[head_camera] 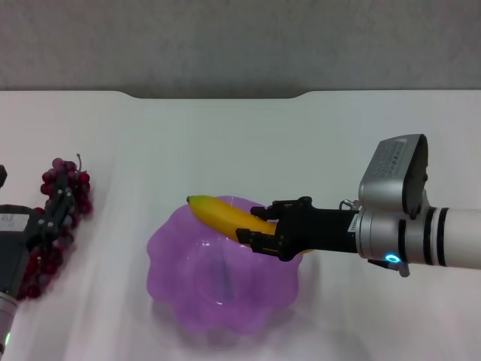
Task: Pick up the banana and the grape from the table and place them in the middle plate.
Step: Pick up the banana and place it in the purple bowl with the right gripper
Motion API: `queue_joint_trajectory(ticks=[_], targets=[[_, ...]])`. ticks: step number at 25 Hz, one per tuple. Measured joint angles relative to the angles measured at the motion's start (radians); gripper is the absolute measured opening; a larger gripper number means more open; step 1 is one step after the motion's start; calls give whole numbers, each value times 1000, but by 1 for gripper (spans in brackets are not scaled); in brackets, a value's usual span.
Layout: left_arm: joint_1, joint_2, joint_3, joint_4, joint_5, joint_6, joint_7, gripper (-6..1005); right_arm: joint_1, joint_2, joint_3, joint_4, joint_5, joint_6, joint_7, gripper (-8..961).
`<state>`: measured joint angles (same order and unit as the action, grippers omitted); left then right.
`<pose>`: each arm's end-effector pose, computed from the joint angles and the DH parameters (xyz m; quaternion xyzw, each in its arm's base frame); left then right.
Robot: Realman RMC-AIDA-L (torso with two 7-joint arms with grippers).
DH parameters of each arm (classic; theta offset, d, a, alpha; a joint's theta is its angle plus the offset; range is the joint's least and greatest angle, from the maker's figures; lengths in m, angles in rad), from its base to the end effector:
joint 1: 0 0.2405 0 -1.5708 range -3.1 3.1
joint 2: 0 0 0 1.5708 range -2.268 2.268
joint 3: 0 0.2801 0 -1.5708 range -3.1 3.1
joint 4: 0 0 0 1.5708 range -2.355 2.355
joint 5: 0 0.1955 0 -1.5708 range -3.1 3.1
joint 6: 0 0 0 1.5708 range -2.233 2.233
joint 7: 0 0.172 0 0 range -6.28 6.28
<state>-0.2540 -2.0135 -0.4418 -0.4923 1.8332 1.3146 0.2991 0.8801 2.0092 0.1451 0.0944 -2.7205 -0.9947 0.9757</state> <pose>-0.3306 0.3026 -0.0223 -0.6714 -0.1743 -0.2630 0.6705 0.2178 0.3910 -0.1295 -0.9522 0.1869 0.1811 0.1598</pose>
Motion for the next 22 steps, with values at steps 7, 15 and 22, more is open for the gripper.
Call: queue_joint_trajectory(ticks=[7, 15, 22], targets=[[-4, -2, 0, 0, 0, 10, 0, 870, 0, 2, 3, 24, 0, 13, -46, 535], [-5, -2, 0, 0, 0, 11, 0, 870, 3, 3, -2, 63, -6, 97, -50, 543], [-4, -2, 0, 0, 0, 13, 0, 870, 7, 6, 2, 70, -38, 113, -61, 549]])
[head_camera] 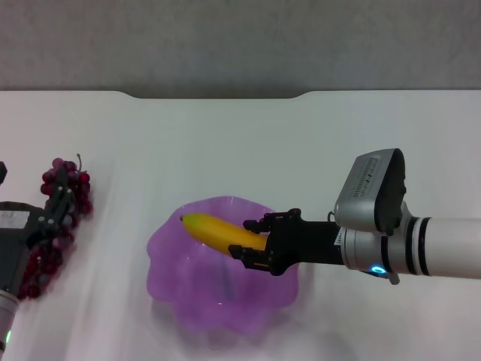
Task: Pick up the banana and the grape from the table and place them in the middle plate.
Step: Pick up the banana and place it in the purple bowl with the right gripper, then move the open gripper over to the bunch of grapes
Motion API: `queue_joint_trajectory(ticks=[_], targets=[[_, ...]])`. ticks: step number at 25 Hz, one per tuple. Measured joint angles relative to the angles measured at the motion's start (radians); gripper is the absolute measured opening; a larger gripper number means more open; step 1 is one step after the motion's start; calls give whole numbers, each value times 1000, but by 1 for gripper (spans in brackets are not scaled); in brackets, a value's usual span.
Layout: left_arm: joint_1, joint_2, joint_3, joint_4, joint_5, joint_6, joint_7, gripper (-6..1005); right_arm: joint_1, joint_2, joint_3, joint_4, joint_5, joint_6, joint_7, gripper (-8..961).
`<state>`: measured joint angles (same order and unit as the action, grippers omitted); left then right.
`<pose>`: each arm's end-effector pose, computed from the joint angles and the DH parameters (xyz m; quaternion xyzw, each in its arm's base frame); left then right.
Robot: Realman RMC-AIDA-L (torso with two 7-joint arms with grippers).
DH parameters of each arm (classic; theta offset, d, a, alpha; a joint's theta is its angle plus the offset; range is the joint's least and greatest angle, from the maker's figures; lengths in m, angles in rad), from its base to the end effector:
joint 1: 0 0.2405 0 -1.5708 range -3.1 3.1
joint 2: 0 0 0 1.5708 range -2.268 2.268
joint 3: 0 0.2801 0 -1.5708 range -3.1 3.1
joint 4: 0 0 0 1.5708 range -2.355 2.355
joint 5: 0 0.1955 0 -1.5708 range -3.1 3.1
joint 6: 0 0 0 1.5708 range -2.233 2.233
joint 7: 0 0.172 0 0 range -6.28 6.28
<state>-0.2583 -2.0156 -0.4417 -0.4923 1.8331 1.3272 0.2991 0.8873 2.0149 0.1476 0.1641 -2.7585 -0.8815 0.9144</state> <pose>-0.3274 0.3036 -0.0214 -0.6689 -0.1701 -0.2688 0.6719 0.2182 0.3855 -0.1468 -0.9624 0.1615 0.1459 0.1626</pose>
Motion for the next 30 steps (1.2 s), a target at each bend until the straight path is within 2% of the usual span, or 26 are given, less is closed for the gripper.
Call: queue_joint_trajectory(ticks=[6, 11, 18, 24, 30], targets=[[1, 0, 0, 0, 0, 0, 0, 870, 1, 0, 7, 24, 0, 66, -2, 555], [1, 0, 0, 0, 1, 1, 0, 869, 2, 1, 8, 25, 3, 69, -2, 777], [0, -6, 0, 20, 2, 1, -3, 869, 22, -5, 57, 8, 6, 69, -10, 834], [2, -9, 0, 24, 2, 1, -7, 869, 22, -11, 184, -49, 8, 0, -104, 827], [5, -9, 0, 25, 2, -4, -9, 869, -3, -13, 308, -144, 9, -80, -111, 809]])
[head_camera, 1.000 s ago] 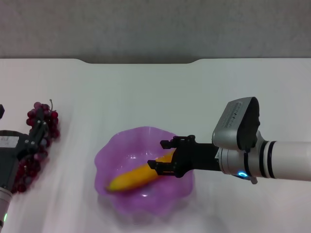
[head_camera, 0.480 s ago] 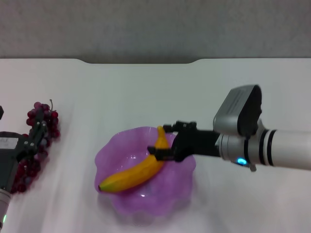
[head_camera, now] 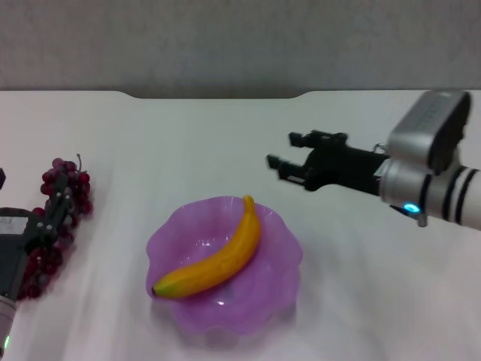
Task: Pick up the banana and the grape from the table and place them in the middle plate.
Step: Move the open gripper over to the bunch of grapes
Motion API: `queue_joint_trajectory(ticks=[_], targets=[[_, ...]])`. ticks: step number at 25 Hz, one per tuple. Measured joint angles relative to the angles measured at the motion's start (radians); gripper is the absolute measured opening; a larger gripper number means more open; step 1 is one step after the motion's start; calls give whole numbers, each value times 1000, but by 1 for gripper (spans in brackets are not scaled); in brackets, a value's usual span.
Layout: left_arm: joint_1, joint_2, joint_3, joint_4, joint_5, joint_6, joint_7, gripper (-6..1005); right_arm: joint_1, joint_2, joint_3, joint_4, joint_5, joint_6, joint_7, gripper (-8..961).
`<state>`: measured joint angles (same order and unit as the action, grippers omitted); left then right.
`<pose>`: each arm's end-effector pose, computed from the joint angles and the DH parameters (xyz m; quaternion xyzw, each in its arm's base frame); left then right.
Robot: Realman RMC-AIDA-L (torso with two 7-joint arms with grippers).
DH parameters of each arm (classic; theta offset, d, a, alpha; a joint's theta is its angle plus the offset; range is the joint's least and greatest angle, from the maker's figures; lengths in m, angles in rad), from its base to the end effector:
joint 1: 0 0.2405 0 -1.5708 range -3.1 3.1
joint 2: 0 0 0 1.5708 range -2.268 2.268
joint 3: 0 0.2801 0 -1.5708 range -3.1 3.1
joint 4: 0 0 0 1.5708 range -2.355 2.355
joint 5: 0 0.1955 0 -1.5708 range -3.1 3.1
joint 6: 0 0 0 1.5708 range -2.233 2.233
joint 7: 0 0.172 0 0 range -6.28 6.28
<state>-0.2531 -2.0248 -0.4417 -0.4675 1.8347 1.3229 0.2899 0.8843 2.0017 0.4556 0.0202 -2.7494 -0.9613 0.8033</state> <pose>-0.3324 0.3007 -0.0235 -0.6705 -0.1743 -0.2610 0.6723 0.2191 0.4384 -0.0878 -0.9162 0.1672 0.2194 0.2905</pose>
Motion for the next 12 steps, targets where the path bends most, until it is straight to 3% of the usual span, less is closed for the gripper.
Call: queue_joint_trajectory(ticks=[7, 11, 12], targets=[[-2, -3, 1, 25, 0, -6, -33, 869, -68, 0, 150, -50, 8, -9, -154, 501], [-2, -4, 2, 46, 1, -9, -61, 868, -134, 0, 257, -47, 123, -14, -297, 337], [-1, -5, 3, 50, 1, -10, -69, 868, -155, 0, 272, -45, 172, -24, -336, 232]])
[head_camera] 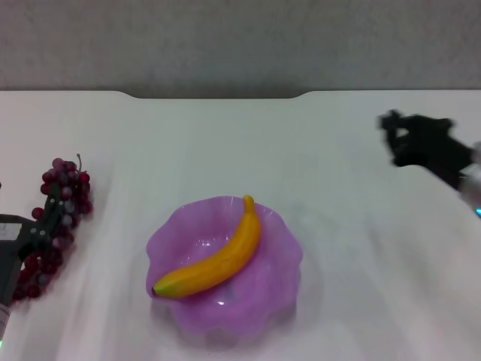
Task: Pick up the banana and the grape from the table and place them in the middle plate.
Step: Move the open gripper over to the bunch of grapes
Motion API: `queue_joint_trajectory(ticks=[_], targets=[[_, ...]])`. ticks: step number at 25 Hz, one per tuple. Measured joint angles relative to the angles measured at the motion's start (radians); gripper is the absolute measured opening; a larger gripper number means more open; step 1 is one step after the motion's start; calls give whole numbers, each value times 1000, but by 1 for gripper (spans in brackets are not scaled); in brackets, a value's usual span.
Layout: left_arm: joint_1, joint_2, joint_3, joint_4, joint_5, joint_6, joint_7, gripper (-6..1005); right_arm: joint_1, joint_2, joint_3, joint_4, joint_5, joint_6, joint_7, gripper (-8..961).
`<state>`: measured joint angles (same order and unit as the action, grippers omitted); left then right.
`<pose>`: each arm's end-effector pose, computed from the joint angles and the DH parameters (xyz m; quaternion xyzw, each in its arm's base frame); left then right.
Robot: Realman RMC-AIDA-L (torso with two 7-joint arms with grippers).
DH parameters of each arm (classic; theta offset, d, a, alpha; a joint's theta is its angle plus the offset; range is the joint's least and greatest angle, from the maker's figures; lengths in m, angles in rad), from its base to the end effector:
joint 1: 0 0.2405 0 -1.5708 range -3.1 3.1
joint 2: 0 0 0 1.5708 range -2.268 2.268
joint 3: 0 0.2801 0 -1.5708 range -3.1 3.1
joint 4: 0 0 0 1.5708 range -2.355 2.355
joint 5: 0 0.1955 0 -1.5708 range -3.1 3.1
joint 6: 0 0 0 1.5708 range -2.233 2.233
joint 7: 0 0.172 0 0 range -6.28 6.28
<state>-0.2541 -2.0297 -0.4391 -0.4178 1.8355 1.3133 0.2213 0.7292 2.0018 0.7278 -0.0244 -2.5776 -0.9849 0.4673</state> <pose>-0.3425 0.2992 -0.0225 -0.6708 -0.1917 -0.2614 0.6670 0.2893 0.4369 -0.0302 -0.8267 0.1875 0.2347 0.4756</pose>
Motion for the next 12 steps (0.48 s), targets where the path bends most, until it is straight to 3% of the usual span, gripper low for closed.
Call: queue_joint_trajectory(ticks=[1, 7, 12], targets=[[1, 0, 0, 1, 0, -1, -4, 868, -26, 0, 6, 2, 59, -27, -41, 127], [-2, 0, 1, 2, 0, -11, -11, 868, -175, 7, 11, 30, 386, -189, -277, 67], [-6, 1, 0, 2, 0, -13, -32, 868, -311, 12, 11, 187, 575, -184, -523, 17]])
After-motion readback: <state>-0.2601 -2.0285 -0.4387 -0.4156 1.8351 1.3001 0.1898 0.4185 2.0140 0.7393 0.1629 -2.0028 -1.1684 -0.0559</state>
